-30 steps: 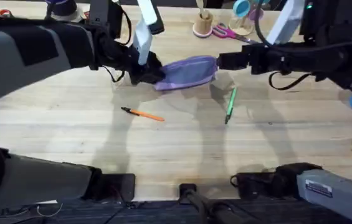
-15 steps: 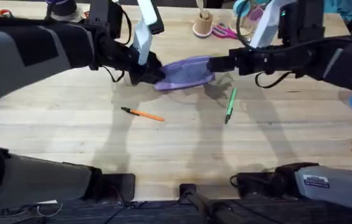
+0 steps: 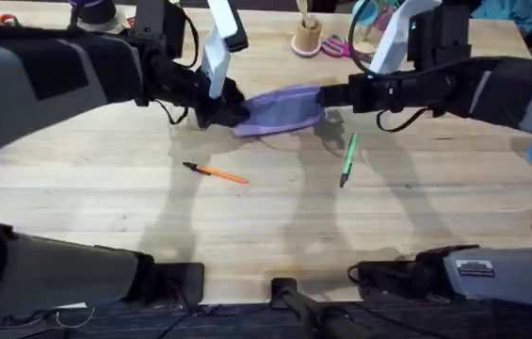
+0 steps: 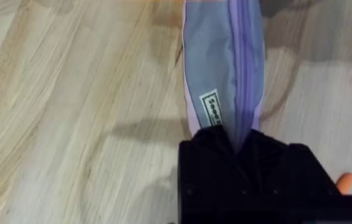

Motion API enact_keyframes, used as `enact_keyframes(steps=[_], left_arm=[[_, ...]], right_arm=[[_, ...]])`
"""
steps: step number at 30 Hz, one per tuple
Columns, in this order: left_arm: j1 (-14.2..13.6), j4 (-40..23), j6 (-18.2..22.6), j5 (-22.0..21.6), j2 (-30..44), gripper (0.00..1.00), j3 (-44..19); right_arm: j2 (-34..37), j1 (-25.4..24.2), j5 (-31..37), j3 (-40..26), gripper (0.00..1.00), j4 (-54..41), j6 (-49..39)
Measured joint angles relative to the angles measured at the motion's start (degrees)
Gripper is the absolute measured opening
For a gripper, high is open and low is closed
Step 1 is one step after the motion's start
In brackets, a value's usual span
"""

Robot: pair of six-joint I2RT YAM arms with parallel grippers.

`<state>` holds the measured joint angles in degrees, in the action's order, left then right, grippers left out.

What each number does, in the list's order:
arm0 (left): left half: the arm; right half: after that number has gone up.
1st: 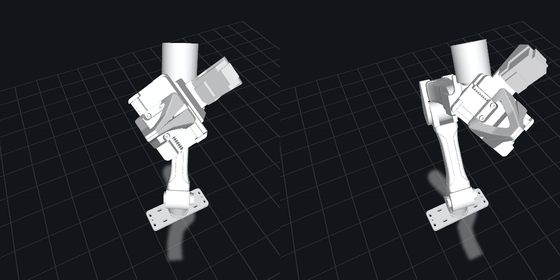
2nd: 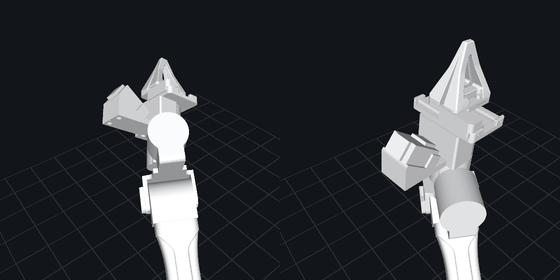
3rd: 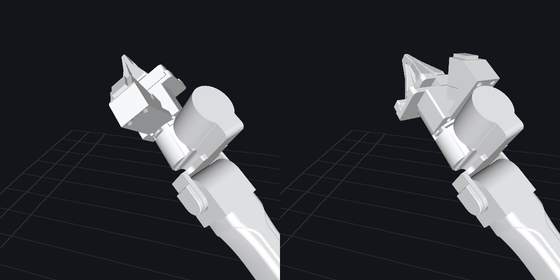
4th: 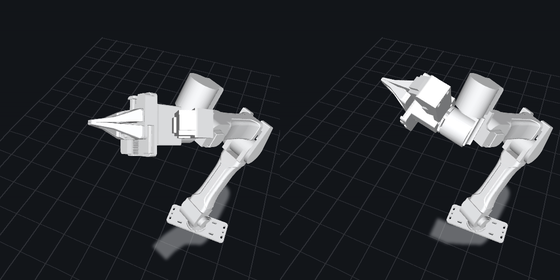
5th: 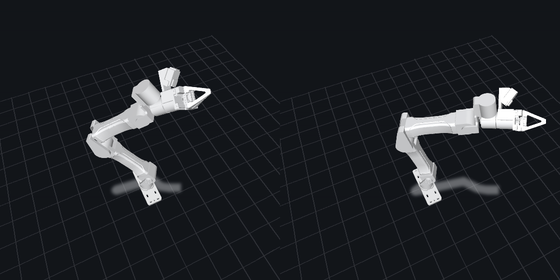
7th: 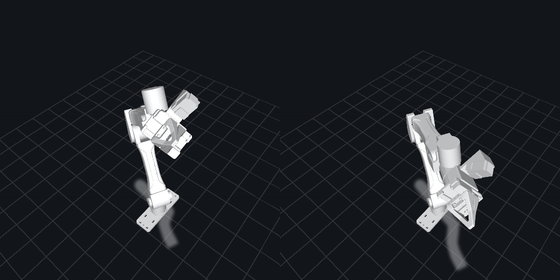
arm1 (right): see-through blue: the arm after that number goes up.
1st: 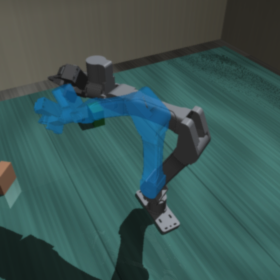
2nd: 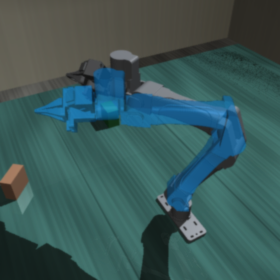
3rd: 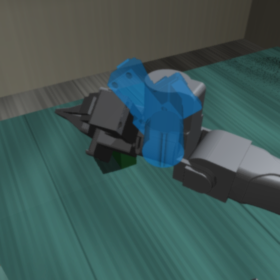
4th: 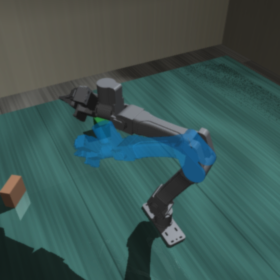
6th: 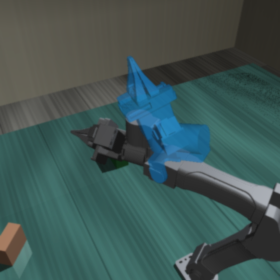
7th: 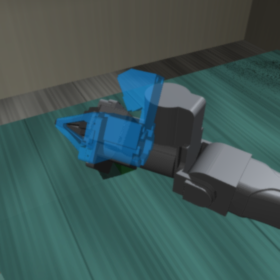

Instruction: Unzip the bag, pick up the pens from the table one at a time and place them inside, then zip the bag closed.

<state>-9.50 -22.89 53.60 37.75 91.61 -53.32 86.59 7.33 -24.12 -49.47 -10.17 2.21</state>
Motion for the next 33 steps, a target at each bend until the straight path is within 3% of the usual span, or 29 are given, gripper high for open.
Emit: enact_keyframes(steps=[7, 8, 20, 33], left_arm=[[0.0, 0.01, 0.0, -0.01, 0.0, 0.044, 0.0], [0.0, 0.03, 0.0, -0.01, 0.0, 0.044, 0.0], [0.0, 0.03, 0.0, -0.01, 0.0, 0.044, 0.0], [0.0, 0.36, 0.0, 0.01, 0.0, 0.044, 0.0]], right_arm=[[0.52, 0.04, -0.35, 0.0, 0.062, 0.56, 0.31], [0.54, 0.02, -0.35, 0.0, 0.041, 0.57, 0.37], [0.07, 0.02, -0.35, 0.0, 0.032, 0.75, 0.4], [-8.63, 0.04, -0.37, 0.0, 0.029, -0.19, 0.38]])
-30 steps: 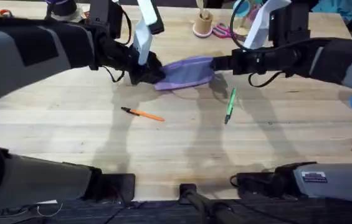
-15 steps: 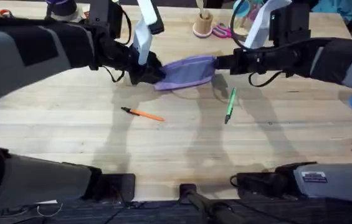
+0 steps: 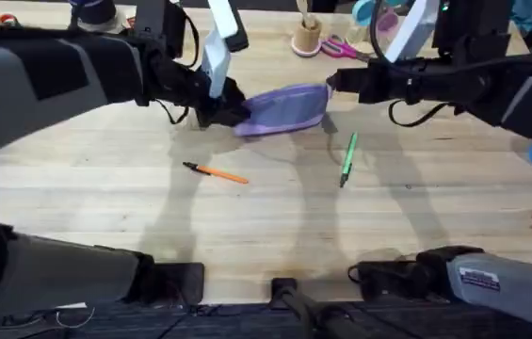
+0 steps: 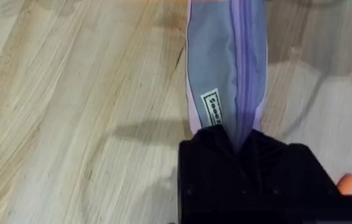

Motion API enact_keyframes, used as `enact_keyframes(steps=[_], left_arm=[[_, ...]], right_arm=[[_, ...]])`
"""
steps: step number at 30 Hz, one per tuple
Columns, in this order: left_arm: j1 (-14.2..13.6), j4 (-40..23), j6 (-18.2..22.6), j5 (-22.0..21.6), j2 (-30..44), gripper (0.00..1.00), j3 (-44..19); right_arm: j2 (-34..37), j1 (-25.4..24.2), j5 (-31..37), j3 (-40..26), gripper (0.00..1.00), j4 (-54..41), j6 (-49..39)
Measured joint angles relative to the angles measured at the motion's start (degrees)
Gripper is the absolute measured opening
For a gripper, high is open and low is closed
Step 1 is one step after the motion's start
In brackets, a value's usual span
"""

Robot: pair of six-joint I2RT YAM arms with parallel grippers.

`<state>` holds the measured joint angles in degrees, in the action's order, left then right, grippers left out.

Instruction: Unzip the bag, pick up the pens from the table one at a time and place them inside, then zip the bag closed.

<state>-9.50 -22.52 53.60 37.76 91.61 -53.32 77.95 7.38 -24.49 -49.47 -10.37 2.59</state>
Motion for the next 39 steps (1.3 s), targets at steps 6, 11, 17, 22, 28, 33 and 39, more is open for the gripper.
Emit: enact_keyframes(steps=[6, 11, 17, 22, 28, 33, 39], left_arm=[[0.0, 0.02, 0.0, -0.02, 0.0, 0.044, 0.0], [0.0, 0.0, 0.0, -0.03, 0.0, 0.044, 0.0], [0.0, 0.0, 0.02, -0.07, 0.0, 0.044, 0.0], [0.08, -0.07, 0.0, -0.28, 0.0, 0.044, 0.0], [0.33, -0.23, 0.0, -0.6, 0.0, 0.044, 0.0], [0.55, -0.33, 0.01, -1.33, 0.0, 0.044, 0.0], [0.74, -0.44, 0.0, -1.44, 0.0, 0.044, 0.0]], right_arm=[[0.0, 0.96, -0.64, 0.0, 0.03, 0.02, 0.0], [0.03, 3.61, -0.62, 0.0, 0.03, 0.16, 0.0], [1.36, 8.09, -0.53, 0.0, 0.03, 3.76, 0.28], [4.7, 12.56, -0.34, 0.0, 0.03, 10.38, 2.65], [8.49, 17.08, -0.35, 0.0, 0.031, 16.14, 6.27], [11.01, 19.96, -0.42, 0.0, 0.031, 21.17, 9.5], [12.7, 22.71, -3.01, 0.0, 0.031, 24.92, 11.66]])
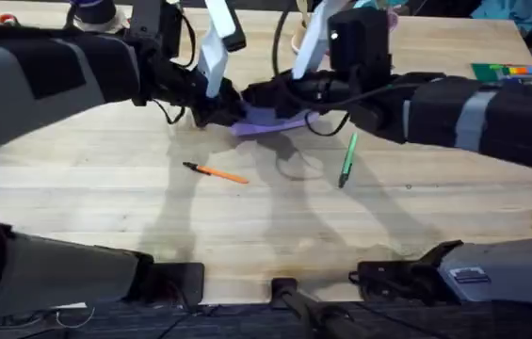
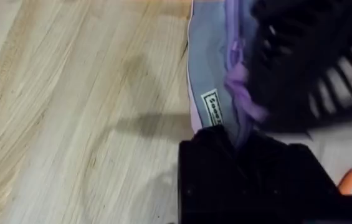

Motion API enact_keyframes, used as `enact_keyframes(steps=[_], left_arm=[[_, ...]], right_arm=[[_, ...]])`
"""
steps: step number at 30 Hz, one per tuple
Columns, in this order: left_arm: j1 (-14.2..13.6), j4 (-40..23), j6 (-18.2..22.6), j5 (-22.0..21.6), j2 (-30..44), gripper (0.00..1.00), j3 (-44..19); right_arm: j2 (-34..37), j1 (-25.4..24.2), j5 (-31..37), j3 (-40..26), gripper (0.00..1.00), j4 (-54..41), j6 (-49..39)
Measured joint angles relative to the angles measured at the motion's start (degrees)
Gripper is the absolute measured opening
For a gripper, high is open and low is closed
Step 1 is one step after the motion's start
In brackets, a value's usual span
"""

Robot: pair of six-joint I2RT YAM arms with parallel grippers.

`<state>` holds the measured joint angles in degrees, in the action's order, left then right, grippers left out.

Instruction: Unzip the bag, pick up the pens from the table one at a time and place them inside, then zip the bag closed.

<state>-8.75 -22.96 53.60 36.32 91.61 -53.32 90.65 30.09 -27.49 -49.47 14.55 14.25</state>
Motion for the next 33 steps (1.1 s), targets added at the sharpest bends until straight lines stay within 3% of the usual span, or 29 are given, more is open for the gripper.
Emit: enact_keyframes(steps=[12, 14, 19, 20, 33], left_arm=[[0.0, -0.17, 0.0, 0.3, 0.0, 0.044, 0.0], [-0.03, 0.04, 0.0, 0.4, 0.0, 0.044, 0.0], [-0.07, 0.0, 0.36, 2.59, -0.02, 0.044, 0.0], [-0.19, -0.03, 0.27, 2.64, 0.0, 0.044, 0.0], [-0.37, 0.29, 0.2, 2.0, 0.0, 0.043, 0.02]], right_arm=[[0.0, 1.64, -5.12, 0.0, 0.031, 0.41, 1.82], [0.0, 1.07, -6.36, 0.0, 0.227, 0.49, 2.03], [-0.13, -1.57, -5.8, 0.0, 0.93, -1.59, 1.05], [-0.54, -2.22, -5.83, 0.0, 0.978, -2.7, 0.37], [-15.82, -6.15, -7.47, -0.17, 0.995, -19.14, -10.66]])
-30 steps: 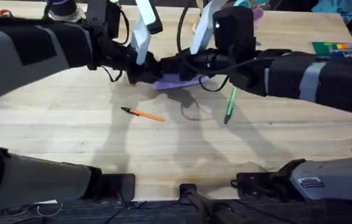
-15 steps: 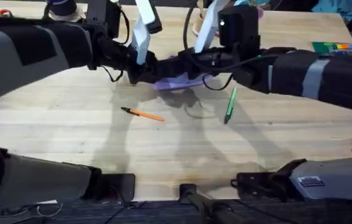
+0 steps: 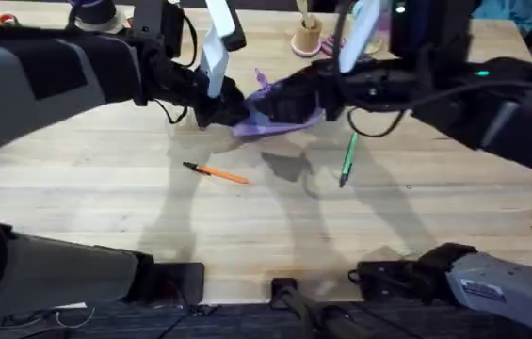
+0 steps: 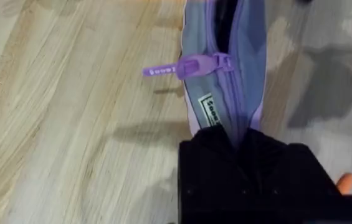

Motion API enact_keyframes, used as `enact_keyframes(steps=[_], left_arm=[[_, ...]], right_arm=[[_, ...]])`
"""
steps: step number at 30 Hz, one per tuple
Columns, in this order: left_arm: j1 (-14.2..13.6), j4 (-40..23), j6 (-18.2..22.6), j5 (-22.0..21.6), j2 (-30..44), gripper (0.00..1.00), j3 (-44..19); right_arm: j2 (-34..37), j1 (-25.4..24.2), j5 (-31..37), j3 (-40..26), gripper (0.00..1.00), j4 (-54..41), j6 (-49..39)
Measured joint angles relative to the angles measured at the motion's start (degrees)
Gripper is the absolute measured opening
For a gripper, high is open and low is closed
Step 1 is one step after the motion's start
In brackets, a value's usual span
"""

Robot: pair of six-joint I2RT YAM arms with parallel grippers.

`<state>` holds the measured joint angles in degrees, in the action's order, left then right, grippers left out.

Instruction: Unzip the bag, pick up the pens from the table one at a time and place them inside, then zip the bag closed.

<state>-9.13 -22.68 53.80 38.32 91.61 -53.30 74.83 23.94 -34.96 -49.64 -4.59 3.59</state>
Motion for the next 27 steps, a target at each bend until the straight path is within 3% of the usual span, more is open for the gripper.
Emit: enact_keyframes(steps=[10, 11, 15, 22, 25, 27], left_arm=[[0.0, 0.0, 0.0, -0.01, 0.0, 0.043, 0.0], [0.0, 0.0, 0.0, -0.01, 0.0, 0.05, 0.0], [0.0, 0.0, -0.02, -0.08, 0.0, 0.067, 0.0], [0.0, 0.0, 0.0, -0.17, 0.0, 0.093, 0.0], [0.0, 0.34, 0.0, -0.16, 0.0, 0.268, 0.0], [-0.02, 0.83, -0.09, 0.41, 0.0, 0.548, -0.02]], right_arm=[[-8.52, -1.79, 5.89, -1.01, 0.995, -15.23, -17.33], [-8.55, -1.79, 8.92, -3.67, 0.995, -21.06, -20.76], [-8.55, -1.79, 12.94, -8.51, 0.995, -29.02, -27.78], [-8.55, -1.79, 18.28, -13.76, 0.993, -32.09, -37.37], [-8.55, -1.79, 19.17, -14.02, 0.994, -31.46, -39.14], [-8.55, -1.79, 19.38, -14.04, 0.994, -31.05, -39.87]])
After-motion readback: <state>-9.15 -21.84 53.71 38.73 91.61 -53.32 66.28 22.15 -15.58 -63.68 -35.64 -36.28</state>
